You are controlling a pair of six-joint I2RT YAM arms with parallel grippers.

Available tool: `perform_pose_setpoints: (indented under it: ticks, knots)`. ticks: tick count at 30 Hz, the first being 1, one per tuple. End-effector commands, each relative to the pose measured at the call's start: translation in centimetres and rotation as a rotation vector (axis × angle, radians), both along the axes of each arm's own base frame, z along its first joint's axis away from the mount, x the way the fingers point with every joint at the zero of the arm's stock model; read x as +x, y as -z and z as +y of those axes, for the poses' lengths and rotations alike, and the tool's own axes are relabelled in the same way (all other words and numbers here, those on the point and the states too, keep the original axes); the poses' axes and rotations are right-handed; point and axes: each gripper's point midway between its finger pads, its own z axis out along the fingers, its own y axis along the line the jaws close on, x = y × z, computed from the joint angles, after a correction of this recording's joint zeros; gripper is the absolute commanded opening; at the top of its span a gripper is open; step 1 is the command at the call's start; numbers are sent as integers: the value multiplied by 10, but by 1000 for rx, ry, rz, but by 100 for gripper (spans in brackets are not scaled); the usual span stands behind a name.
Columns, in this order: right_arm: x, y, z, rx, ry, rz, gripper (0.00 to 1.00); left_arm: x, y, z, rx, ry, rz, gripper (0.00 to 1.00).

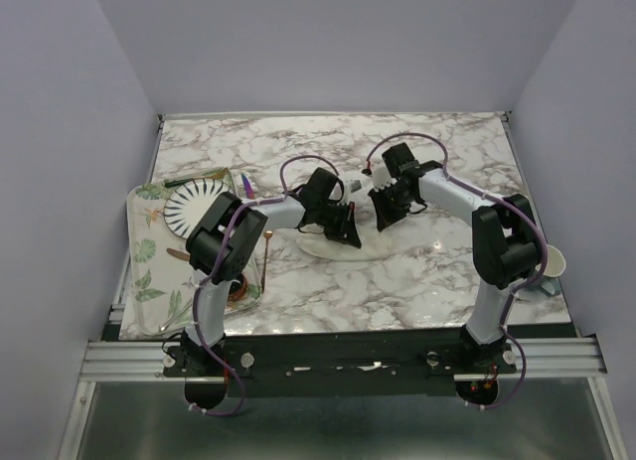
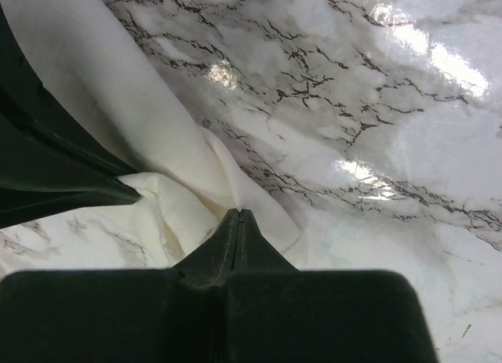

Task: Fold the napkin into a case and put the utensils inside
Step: Stuff the top corner of the smaller-rectangle-folded napkin into the folded napkin.

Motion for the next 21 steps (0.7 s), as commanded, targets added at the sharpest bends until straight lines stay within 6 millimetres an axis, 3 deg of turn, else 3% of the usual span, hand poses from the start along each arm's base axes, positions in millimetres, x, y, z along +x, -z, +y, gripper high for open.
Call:
perform_pose_setpoints:
  ticks: [1,14,21]
  knots:
    - [11,0,11,39,-35,-58,0,-15,-7,5,-4,1,77,0]
    - [0,0,21,111,-85,-37,1,-7,-24,-11,-89,-34,112,0]
    - [0,-4,24,128,-99,-42,1,4,-18,-9,-89,-64,147,0]
